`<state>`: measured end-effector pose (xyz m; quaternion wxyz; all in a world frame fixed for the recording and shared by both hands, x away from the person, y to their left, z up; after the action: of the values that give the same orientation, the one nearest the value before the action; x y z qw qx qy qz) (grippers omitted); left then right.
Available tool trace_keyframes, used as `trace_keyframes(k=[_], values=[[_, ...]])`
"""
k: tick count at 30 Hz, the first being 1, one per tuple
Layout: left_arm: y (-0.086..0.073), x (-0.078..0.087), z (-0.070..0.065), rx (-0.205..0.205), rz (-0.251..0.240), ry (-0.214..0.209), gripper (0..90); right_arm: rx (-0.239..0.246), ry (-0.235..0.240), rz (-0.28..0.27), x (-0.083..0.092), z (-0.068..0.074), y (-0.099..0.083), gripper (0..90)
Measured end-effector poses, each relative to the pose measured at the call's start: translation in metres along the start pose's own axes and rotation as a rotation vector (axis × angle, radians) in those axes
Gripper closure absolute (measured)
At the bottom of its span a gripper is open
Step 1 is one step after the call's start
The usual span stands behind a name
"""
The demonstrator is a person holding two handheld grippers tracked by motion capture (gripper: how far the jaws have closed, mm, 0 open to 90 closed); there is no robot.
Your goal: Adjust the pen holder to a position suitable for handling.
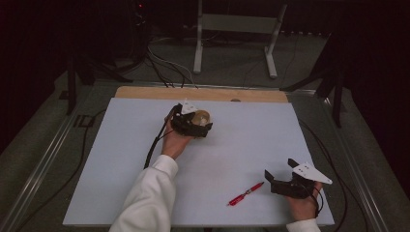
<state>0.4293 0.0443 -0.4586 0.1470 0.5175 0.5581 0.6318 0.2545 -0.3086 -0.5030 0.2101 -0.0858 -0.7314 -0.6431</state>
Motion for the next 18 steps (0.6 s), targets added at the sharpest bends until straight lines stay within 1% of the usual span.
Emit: trace_keyframes(k=[5, 8, 10, 12, 13, 14, 15, 16, 18], values=[[-0.002, -0.010, -0.002, 0.006, 0.040, -0.032, 8.5, 0.001, 0.000, 0.001, 0.000, 0.000, 0.000, 0.0], [-0.003, -0.016, -0.004, 0.010, 0.060, -0.027, 14.8, 0.003, 0.000, 0.001, 0.000, 0.000, 0.000, 0.0], [-0.004, -0.019, -0.003, 0.016, 0.073, -0.026, 17.2, 0.003, 0.001, -0.001, 0.000, 0.000, 0.000, 0.0], [-0.004, -0.021, -0.003, 0.015, 0.081, -0.012, 24.8, 0.004, 0.001, 0.000, 0.000, 0.000, 0.000, 0.1], [-0.005, -0.021, -0.003, 0.016, 0.081, -0.012, 27.1, 0.003, 0.001, 0.001, -0.001, 0.000, 0.000, 0.0], [-0.005, -0.022, -0.002, 0.022, 0.082, -0.021, 31.3, 0.003, 0.001, 0.001, -0.001, 0.000, 0.000, 0.0], [-0.005, -0.023, -0.002, 0.019, 0.088, -0.019, 36.0, 0.002, 0.001, 0.001, 0.000, 0.000, 0.000, 0.0], [-0.006, -0.023, -0.002, 0.015, 0.093, -0.004, 39.6, 0.002, 0.001, 0.000, 0.000, 0.000, 0.000, 0.0], [-0.006, -0.025, -0.002, 0.014, 0.099, 0.004, 44.3, 0.002, 0.001, 0.001, 0.000, 0.000, 0.000, 0.0]])
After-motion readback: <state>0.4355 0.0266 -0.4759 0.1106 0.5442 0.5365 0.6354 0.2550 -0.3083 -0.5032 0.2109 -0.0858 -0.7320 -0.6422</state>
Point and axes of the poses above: each handheld gripper's, and its own axes: x roughly backward along the jaws, y roughly out of its top, z roughly to its left, the point moved 1 cm from there along -x, roughly forward along the jaws, and after that the axes turned 15 degrees about -y, right-handed, at the moved point
